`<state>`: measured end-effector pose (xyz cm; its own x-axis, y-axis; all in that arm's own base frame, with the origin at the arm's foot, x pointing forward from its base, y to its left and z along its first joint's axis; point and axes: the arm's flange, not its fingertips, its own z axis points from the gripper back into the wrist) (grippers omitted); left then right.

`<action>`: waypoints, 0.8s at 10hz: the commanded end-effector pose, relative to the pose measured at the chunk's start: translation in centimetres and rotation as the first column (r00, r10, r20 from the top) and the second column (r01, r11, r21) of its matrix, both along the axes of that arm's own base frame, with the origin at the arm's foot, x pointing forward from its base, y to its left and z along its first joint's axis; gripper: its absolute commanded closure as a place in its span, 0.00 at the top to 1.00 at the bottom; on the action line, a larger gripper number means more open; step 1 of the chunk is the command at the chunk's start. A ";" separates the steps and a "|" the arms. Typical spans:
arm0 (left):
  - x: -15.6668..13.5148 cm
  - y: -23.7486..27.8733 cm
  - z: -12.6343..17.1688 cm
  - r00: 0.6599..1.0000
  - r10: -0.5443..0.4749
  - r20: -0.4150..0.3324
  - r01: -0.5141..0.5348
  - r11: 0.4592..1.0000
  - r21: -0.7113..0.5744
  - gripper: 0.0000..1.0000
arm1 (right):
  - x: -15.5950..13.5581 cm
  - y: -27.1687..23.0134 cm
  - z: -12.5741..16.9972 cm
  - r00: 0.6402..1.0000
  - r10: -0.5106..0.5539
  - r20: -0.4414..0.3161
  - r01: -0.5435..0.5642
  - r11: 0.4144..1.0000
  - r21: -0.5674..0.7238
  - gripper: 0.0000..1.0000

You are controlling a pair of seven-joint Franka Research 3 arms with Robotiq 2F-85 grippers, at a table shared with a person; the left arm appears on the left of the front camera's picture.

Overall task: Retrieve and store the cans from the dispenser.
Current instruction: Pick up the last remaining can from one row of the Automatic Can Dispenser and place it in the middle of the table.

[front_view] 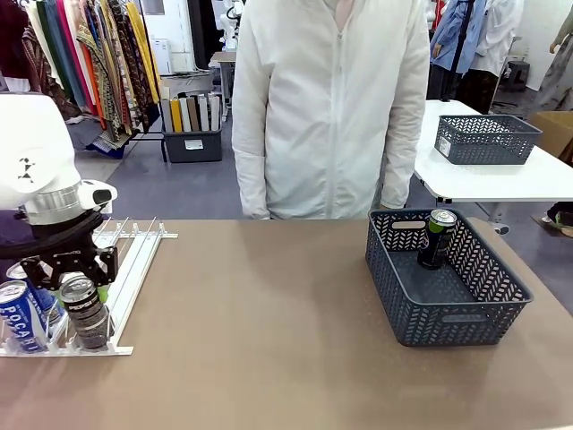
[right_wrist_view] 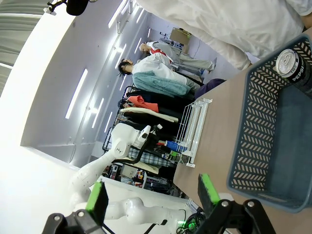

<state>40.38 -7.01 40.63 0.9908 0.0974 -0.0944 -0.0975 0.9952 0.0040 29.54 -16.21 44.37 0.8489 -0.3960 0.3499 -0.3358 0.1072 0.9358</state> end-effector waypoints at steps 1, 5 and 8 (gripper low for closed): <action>0.0 0.1 1.0 1.000 -0.008 0.024 0.008 1.000 -0.023 0.00 | 0.1 -0.1 0.4 1.000 -0.003 0.006 0.003 1.000 0.012 1.00; -4.9 0.7 13.2 0.978 0.095 0.187 -0.089 0.995 -0.038 0.00 | 0.1 -0.1 0.4 1.000 -0.003 0.006 0.003 1.000 0.012 1.00; -7.2 1.5 19.5 0.964 0.117 0.239 -0.110 0.993 -0.043 0.00 | 0.1 -0.1 0.4 1.000 -0.003 0.006 0.003 1.000 0.012 1.00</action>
<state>32.35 -5.73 60.25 0.9747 0.1753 0.1383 -0.1692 0.9840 -0.0550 29.55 -16.20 44.35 0.8492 -0.3959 0.3495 -0.3353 0.1070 0.9360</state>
